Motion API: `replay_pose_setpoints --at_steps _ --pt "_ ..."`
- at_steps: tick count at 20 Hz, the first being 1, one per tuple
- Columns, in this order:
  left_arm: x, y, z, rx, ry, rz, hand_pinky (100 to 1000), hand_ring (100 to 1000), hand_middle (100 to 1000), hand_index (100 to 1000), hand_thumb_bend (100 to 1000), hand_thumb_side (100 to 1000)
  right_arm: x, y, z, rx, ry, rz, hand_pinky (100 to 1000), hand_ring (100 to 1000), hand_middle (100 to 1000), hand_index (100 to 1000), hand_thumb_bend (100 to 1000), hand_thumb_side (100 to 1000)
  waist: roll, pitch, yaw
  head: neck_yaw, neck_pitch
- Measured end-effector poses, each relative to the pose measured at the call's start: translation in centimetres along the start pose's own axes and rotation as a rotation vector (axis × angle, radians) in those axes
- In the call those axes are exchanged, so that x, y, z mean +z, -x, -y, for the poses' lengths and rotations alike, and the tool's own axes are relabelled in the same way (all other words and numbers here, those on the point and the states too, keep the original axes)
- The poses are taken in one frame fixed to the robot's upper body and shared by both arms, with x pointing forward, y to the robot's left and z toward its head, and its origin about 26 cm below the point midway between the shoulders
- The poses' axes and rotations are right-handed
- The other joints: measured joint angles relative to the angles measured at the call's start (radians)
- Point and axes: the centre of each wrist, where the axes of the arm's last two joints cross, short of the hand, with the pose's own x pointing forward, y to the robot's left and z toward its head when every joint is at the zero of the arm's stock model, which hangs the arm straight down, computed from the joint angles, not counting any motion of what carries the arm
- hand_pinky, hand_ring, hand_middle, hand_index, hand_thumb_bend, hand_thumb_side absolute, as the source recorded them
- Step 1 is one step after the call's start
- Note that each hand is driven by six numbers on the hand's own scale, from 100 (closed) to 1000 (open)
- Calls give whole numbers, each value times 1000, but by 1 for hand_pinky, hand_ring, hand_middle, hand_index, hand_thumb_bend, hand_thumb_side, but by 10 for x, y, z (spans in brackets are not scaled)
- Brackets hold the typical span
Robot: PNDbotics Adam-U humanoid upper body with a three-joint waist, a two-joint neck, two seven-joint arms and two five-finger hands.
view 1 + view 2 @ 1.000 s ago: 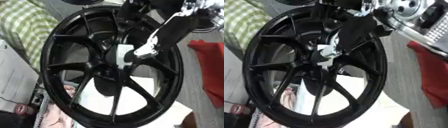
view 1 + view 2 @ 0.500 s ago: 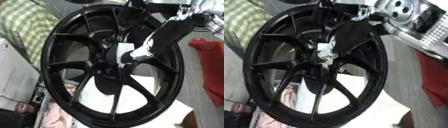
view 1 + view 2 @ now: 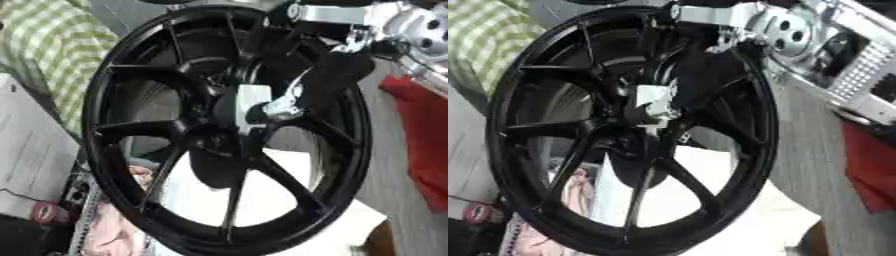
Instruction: Pull the pin out of the wheel hub.
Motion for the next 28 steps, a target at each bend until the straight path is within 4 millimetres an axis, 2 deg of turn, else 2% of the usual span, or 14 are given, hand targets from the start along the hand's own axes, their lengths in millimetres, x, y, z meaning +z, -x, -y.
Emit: replay_pose_setpoints --at_steps 9,18,19,28 --pt "0 0 0 1 2 0 770 635 609 798 100 825 -3 3 -2 18 -30 19 851 862 728 806 540 313 0 11 2 1 -3" --pt "0 0 0 1 3 0 771 635 609 798 100 825 -5 0 -4 21 -46 43 849 860 722 801 533 295 -4 16 2 5 -4" --pt "0 0 0 1 3 0 772 635 609 798 100 826 -5 0 -4 22 -47 43 847 857 717 797 520 268 -4 16 2 5 -5" --pt "0 0 2 12 1 -2 773 635 610 798 100 827 -12 4 -11 13 -70 35 832 841 696 781 498 234 -7 16 10 5 -8"
